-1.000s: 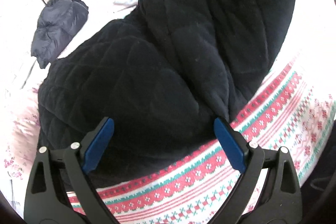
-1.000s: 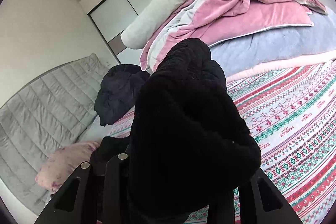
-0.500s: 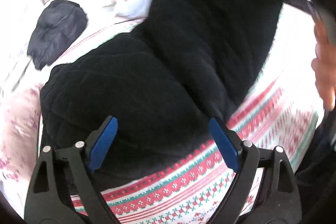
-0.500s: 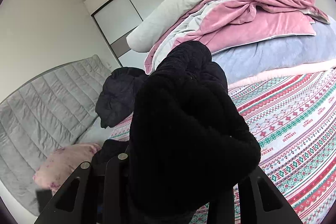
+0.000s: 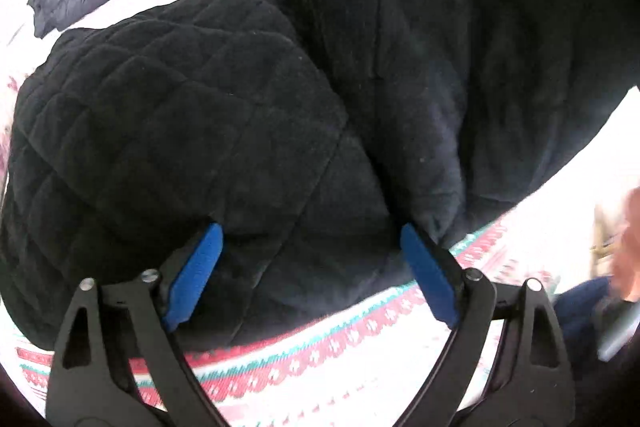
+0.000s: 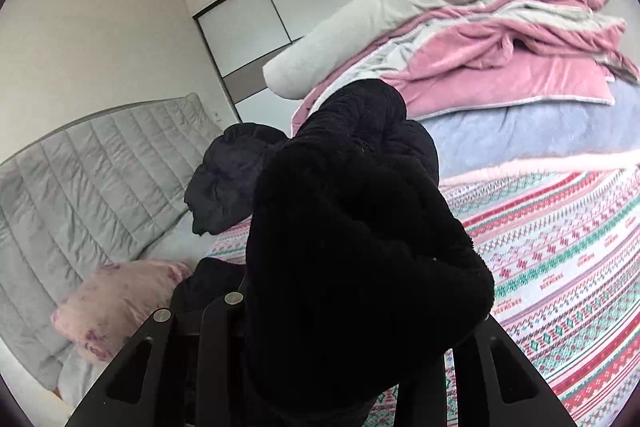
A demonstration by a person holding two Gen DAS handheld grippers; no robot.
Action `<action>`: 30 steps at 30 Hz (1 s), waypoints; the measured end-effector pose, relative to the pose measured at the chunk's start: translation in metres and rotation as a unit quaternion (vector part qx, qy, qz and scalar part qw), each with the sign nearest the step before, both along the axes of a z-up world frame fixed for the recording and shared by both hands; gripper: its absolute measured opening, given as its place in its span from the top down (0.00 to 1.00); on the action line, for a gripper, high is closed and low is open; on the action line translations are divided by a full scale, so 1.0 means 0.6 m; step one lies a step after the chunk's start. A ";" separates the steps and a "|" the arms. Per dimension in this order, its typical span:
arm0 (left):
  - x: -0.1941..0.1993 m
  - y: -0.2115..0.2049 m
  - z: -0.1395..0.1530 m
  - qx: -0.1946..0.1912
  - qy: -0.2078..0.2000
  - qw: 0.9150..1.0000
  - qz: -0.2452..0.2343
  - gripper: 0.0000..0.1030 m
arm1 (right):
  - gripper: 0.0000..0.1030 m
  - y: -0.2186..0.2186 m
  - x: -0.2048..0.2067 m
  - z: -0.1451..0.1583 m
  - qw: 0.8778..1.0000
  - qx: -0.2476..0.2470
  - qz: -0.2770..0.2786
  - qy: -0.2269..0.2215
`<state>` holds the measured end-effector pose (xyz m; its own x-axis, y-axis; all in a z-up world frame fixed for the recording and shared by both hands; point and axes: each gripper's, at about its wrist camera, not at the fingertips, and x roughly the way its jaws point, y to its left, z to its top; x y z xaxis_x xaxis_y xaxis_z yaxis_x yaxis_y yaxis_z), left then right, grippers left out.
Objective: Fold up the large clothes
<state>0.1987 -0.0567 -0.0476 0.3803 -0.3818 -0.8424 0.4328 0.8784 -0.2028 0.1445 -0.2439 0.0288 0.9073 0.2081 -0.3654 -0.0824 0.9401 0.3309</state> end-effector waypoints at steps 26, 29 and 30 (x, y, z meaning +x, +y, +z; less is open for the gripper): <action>0.021 0.530 0.067 -0.245 0.002 0.931 0.271 0.12 | 0.64 0.625 -0.099 -0.305 0.707 -0.661 0.230 -0.101; 0.024 0.526 0.060 -0.238 0.009 0.935 0.263 0.12 | 0.64 0.637 -0.103 -0.308 0.703 -0.665 0.233 -0.095; 0.028 0.526 0.058 -0.237 0.011 0.937 0.258 0.12 | 0.64 0.633 -0.099 -0.298 0.713 -0.654 0.236 -0.088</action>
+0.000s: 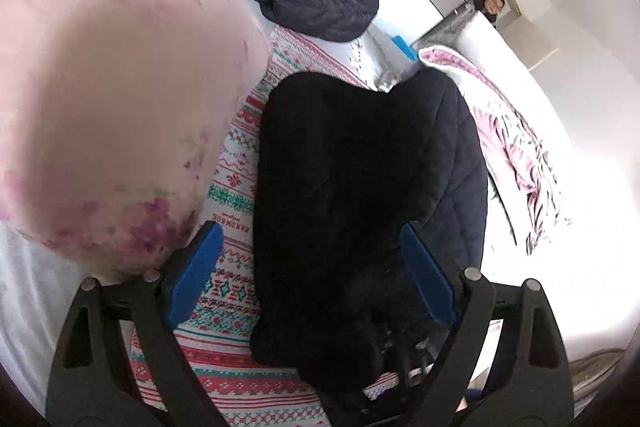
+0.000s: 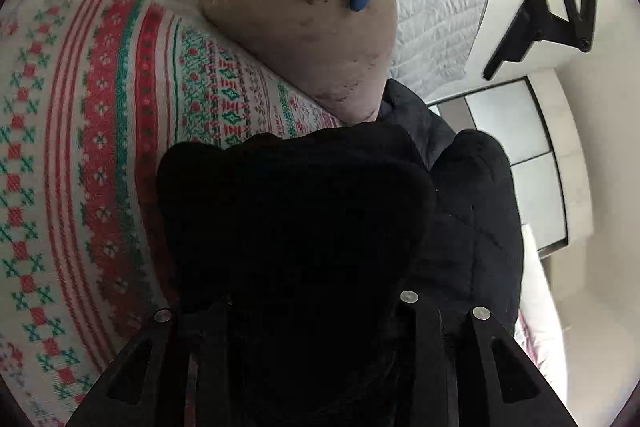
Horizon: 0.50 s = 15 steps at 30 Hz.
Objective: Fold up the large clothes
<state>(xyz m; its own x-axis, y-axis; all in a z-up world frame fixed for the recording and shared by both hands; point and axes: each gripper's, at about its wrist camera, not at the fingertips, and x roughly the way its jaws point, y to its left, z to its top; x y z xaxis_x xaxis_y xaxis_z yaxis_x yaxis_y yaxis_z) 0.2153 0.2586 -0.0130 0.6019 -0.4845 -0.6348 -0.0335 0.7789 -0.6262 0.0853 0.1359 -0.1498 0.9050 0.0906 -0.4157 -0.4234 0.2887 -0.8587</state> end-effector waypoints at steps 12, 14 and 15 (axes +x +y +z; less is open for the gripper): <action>0.015 -0.098 0.017 0.008 -0.024 0.996 -0.080 0.12 | 0.19 -0.097 -0.048 0.129 0.993 0.116 0.021 0.031; 0.009 -0.112 0.021 0.011 -0.036 0.995 -0.097 0.12 | 0.19 -0.119 -0.050 0.138 0.990 0.134 0.008 0.035; 0.007 -0.123 0.026 0.016 -0.045 0.993 -0.108 0.12 | 0.22 -0.131 -0.047 0.140 0.988 0.146 0.004 0.040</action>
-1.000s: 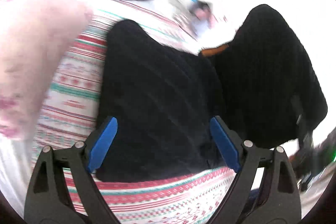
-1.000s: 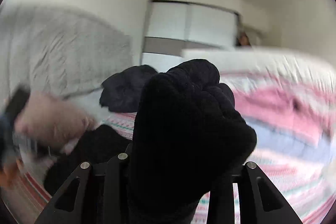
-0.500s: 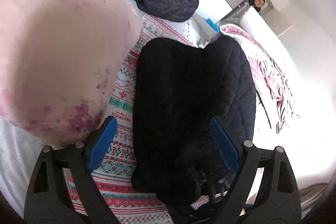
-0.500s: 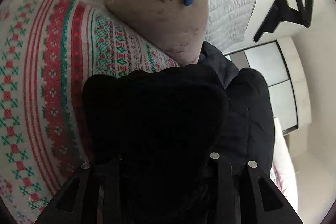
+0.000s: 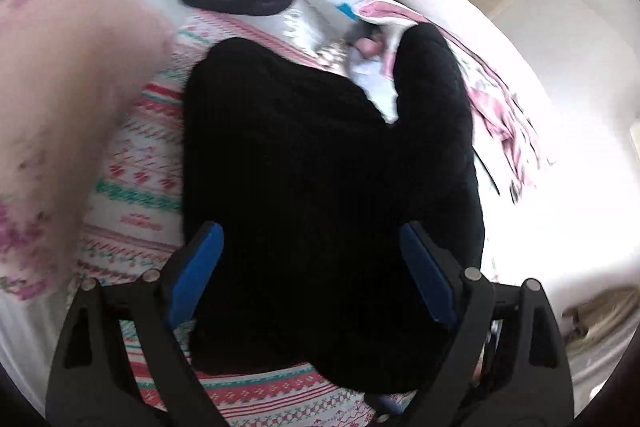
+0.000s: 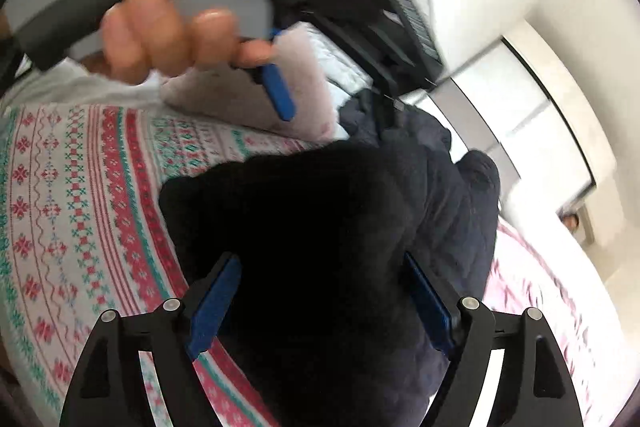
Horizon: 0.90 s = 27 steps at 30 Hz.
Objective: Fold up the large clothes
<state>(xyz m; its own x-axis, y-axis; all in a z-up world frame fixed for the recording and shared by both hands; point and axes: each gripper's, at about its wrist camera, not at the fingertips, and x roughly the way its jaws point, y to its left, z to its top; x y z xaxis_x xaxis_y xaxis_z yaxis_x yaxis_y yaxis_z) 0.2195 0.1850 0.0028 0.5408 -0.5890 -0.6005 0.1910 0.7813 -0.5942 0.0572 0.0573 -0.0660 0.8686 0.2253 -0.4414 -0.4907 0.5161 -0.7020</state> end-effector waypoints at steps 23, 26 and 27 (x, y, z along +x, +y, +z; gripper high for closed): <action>0.035 -0.043 0.045 -0.006 -0.024 0.999 -0.022 0.32 | 0.75 0.043 0.018 0.000 0.991 0.115 0.051 0.036; 0.036 -0.047 0.044 0.018 -0.025 0.999 -0.026 0.37 | 0.75 0.052 0.036 -0.015 0.990 0.113 0.058 0.062; 0.037 -0.048 0.042 0.024 -0.024 0.999 -0.026 0.39 | 0.75 0.046 0.041 -0.017 0.989 0.112 0.058 0.072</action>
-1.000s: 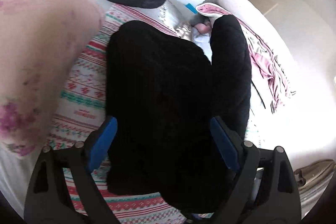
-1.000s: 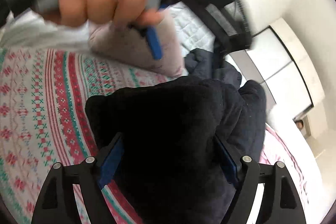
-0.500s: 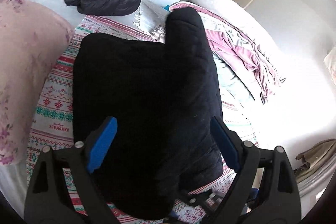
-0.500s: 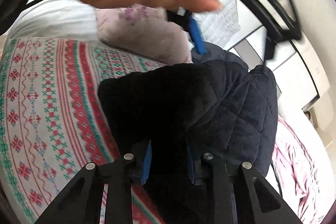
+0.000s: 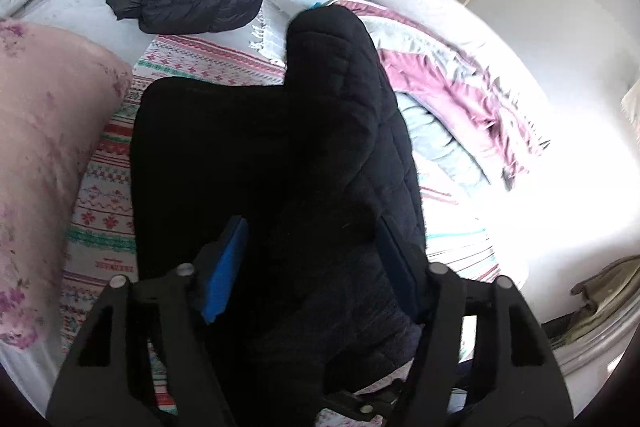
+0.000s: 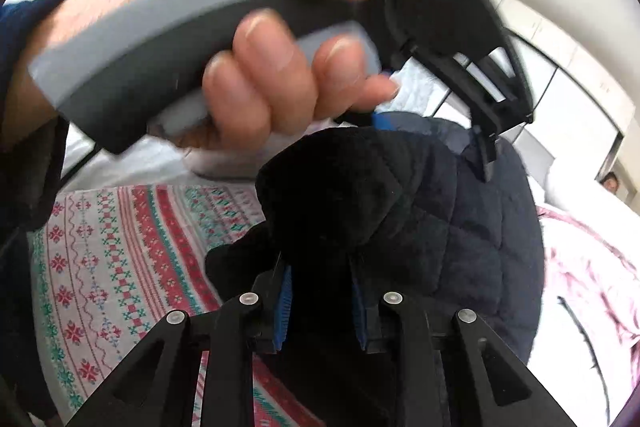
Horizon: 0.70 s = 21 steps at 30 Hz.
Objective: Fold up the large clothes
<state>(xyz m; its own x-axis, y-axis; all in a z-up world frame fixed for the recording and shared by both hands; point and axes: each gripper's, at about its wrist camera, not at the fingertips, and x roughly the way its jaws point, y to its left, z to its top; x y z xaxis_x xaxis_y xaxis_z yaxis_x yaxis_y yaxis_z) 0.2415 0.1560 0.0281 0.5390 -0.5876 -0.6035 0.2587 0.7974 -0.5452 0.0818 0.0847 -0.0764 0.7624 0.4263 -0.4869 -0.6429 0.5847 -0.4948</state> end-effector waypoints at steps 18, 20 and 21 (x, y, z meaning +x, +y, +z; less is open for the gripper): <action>0.012 -0.021 -0.067 0.088 0.019 0.995 0.031 0.56 | 0.41 -0.132 0.009 0.099 0.989 0.071 -0.001 0.128; 0.013 -0.020 -0.070 0.087 0.022 0.996 0.032 0.56 | 0.35 -0.184 0.050 0.122 0.979 0.132 -0.054 0.143; 0.014 -0.018 -0.072 0.084 0.024 0.996 0.032 0.56 | 0.35 -0.215 0.085 0.119 0.968 0.165 -0.092 0.164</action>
<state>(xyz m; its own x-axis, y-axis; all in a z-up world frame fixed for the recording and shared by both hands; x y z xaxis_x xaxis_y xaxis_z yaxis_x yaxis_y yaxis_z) 0.2497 0.1449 -0.0149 0.5405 -0.4405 -0.7168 0.1807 0.8929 -0.4125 0.1329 -0.0444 -0.0048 0.6680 0.4716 -0.5757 -0.6034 0.7960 -0.0482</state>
